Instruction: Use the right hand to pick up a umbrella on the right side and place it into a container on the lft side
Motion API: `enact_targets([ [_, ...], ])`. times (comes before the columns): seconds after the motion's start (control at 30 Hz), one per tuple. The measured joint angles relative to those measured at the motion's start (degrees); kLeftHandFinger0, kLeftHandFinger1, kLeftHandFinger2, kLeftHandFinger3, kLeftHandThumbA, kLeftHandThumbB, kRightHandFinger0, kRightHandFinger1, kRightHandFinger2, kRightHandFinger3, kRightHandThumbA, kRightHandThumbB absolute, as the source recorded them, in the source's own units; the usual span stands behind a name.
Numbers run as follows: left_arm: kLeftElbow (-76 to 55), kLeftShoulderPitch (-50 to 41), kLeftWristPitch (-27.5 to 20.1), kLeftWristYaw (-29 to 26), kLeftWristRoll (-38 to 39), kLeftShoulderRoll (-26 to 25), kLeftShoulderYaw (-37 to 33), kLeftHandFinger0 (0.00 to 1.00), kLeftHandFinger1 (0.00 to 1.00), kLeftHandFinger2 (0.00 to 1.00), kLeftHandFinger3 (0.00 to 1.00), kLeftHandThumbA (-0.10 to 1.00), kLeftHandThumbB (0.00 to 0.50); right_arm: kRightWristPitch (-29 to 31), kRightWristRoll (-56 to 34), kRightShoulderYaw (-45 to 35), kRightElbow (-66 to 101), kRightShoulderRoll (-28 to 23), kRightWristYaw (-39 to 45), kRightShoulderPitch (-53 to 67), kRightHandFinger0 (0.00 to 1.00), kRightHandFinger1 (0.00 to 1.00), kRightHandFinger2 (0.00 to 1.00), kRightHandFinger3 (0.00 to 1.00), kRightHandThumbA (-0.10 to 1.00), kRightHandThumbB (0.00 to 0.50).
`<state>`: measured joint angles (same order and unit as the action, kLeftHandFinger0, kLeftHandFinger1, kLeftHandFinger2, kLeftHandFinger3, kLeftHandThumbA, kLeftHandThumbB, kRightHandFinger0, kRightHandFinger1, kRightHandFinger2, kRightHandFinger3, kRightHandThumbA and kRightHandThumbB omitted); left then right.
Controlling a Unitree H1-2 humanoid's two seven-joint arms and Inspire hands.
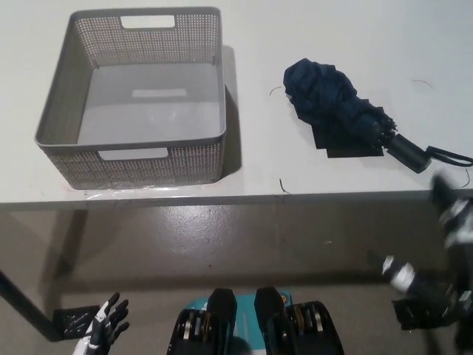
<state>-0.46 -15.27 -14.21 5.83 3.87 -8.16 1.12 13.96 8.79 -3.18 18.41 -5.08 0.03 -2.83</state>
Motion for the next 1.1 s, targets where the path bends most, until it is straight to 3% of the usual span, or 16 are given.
enact_targets([
  [0.07, 0.0, 0.0, 0.0, 0.0, 0.0, 0.0, 0.0, 1.00, 1.00, 1.00, 1.00, 1.00, 0.047, -2.2, 0.9, -0.5, 0.7, -1.7, 0.3, -4.5, 1.00, 1.00, 1.00, 1.00, 0.83, 0.293],
  [0.4, 0.1, 0.1, 0.0, 0.0, 0.0, 0.0, 0.0, 1.00, 1.00, 1.00, 1.00, 1.00, 0.054, -15.0, 5.0, 1.6, -7.8, -9.5, 3.2, -29.4, 1.00, 1.00, 1.00, 1.00, 0.85, 0.327],
  [0.5, 0.1, 0.0, 0.0, 0.0, 0.0, 0.0, 0.0, 1.00, 1.00, 1.00, 1.00, 1.00, 0.050, -19.0, 6.5, 4.0, -14.9, -10.7, 4.8, -36.7, 1.00, 1.00, 1.00, 1.00, 0.87, 0.357],
  [0.57, 0.1, 0.0, 0.0, 0.0, 0.0, 0.0, 0.0, 1.00, 1.00, 1.00, 1.00, 1.00, 0.046, -20.9, 7.4, 6.2, -20.2, -11.4, 5.8, -40.8, 1.00, 1.00, 1.00, 1.00, 0.87, 0.404],
  [0.73, 0.1, 0.0, 0.0, 0.0, 0.0, -0.1, -0.1, 1.00, 1.00, 1.00, 1.00, 1.00, 0.050, -24.9, 10.1, 12.0, -35.2, -11.9, 7.8, -49.8, 1.00, 1.00, 1.00, 1.00, 0.91, 0.403],
  [0.87, 0.1, 0.0, 0.0, 0.2, 0.1, -0.1, -0.1, 1.00, 1.00, 1.00, 1.00, 1.00, 0.059, -26.8, 11.9, 16.2, -47.6, -11.5, 8.3, -54.7, 1.00, 1.00, 1.00, 1.00, 0.88, 0.420],
  [1.0, 0.1, 0.0, -0.1, 0.5, 0.1, -0.1, -0.1, 1.00, 1.00, 1.00, 1.00, 1.00, 0.060, -27.9, 13.9, 21.0, -61.8, -10.4, 8.3, -58.4, 1.00, 1.00, 1.00, 1.00, 0.95, 0.436],
  [1.1, 0.1, 0.0, -0.1, 0.6, 0.1, -0.1, -0.2, 1.00, 1.00, 1.00, 1.00, 1.00, 0.058, -28.3, 15.3, 24.2, -71.0, -9.1, 8.2, -60.8, 1.00, 1.00, 1.00, 1.00, 0.90, 0.440],
])
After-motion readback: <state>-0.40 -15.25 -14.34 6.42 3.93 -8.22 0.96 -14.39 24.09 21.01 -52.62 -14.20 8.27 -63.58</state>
